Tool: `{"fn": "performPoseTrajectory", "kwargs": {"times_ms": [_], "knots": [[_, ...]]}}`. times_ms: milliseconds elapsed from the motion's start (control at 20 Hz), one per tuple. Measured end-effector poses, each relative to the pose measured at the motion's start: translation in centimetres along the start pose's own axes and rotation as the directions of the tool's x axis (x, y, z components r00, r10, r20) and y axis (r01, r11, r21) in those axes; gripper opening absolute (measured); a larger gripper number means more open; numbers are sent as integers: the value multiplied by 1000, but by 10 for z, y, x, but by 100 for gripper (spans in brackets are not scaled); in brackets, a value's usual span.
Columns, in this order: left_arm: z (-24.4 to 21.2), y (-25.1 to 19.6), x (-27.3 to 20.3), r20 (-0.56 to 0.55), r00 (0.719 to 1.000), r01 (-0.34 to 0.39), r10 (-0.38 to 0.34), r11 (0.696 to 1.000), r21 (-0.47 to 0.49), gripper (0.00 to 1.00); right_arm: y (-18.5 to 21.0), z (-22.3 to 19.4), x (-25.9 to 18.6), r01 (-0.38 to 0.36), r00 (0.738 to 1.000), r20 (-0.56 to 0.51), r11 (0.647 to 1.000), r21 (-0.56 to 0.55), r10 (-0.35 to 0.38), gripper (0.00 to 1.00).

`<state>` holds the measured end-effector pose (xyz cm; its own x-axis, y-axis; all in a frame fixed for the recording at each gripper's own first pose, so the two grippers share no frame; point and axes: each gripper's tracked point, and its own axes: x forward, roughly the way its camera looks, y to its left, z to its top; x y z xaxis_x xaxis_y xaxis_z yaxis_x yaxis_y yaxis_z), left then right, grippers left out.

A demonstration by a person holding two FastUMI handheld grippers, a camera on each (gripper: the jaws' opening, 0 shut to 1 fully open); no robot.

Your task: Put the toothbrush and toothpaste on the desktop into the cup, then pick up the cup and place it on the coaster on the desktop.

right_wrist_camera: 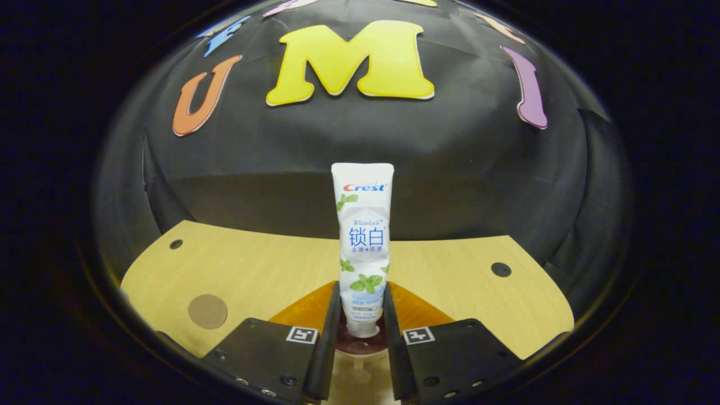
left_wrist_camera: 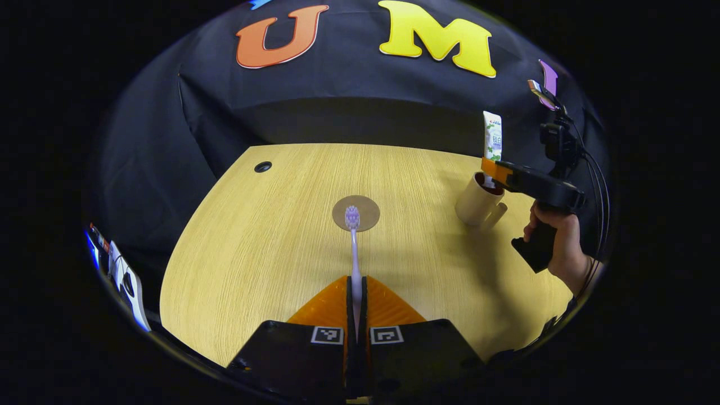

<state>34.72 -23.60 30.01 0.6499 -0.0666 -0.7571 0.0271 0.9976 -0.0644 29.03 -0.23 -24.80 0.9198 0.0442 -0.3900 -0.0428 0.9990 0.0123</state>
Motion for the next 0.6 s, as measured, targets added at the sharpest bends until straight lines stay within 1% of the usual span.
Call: {"fn": "performPoseTrajectory", "kwargs": {"times_ms": [250, 300, 450, 600], "knots": [[2, -1, 4, -5, 1000, 4, -4, 1000, 1, 3, -3, -11, 5, 20, 1000, -21, 1000, -10, -20, 39], [2, -1, 5, -6, 1000, 5, -5, 1000, 1, 3, -4, -14, 6, 23, 999, -24, 1000, -13, -24, 41], [3, 0, 6, -7, 1000, 3, -3, 1000, 1, 3, -8, -22, 2, 26, 999, -35, 999, -20, -26, 41], [2, -5, 5, -10, 1000, 4, -4, 1000, 1, 3, -6, -17, 0, 19, 1000, -13, 999, -33, -19, 45]]}}
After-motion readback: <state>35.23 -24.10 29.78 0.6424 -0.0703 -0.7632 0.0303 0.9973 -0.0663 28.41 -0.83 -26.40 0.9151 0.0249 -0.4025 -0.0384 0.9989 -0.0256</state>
